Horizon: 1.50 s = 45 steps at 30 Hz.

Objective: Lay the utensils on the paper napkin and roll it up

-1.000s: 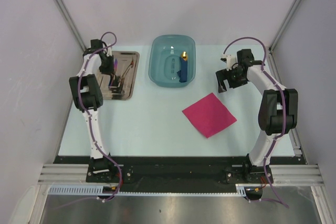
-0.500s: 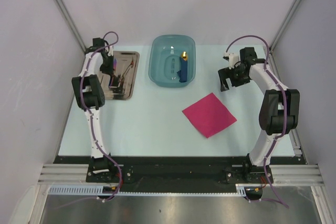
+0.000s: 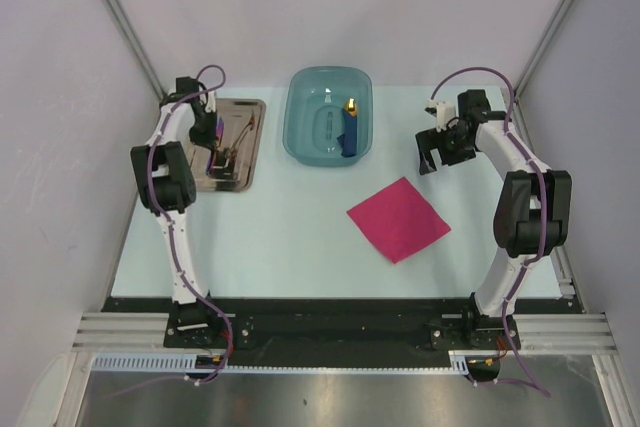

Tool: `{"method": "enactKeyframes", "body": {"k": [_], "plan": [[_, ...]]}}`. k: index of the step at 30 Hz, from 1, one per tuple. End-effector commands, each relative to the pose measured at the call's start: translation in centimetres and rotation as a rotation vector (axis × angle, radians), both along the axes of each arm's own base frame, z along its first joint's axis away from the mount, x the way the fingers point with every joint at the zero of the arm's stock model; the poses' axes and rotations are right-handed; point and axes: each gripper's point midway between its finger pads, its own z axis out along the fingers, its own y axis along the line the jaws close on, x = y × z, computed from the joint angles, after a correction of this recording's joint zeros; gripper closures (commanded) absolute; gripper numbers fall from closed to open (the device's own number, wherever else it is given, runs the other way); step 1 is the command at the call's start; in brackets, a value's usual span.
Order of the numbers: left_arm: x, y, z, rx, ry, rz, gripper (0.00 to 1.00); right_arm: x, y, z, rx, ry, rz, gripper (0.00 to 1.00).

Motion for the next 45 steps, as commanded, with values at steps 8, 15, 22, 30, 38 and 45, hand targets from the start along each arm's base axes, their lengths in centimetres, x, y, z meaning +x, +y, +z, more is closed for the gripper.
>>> {"method": "enactKeyframes", "body": {"k": [8, 15, 22, 30, 38, 45], "plan": [[-3.4, -1.1, 6.8, -0.053, -0.045, 0.046, 1.0, -0.6, 0.7, 1.9, 0.046, -0.036, -0.001, 0.0], [-7.6, -1.5, 4.2, -0.055, 0.039, 0.074, 1.0, -1.2, 0.7, 1.9, 0.046, -0.04, 0.001, 0.0], [-9.1, -1.4, 1.8, -0.046, 0.083, 0.089, 1.0, -1.4, 0.7, 1.7, 0.051, -0.034, 0.005, 0.0], [-9.6, -1.2, -0.1, -0.035, 0.128, 0.091, 0.86, -1.3, 0.6, 1.8, 0.056, -0.034, 0.0, 0.0], [-9.4, -1.1, -1.2, -0.027, 0.146, 0.097, 0.69, -1.3, 0.5, 1.7, 0.056, -0.029, 0.0, 0.0], [-9.2, -1.2, -1.4, -0.029, 0.139, 0.094, 0.75, -1.3, 0.3, 1.6, 0.059, -0.025, -0.005, 0.0]]}}
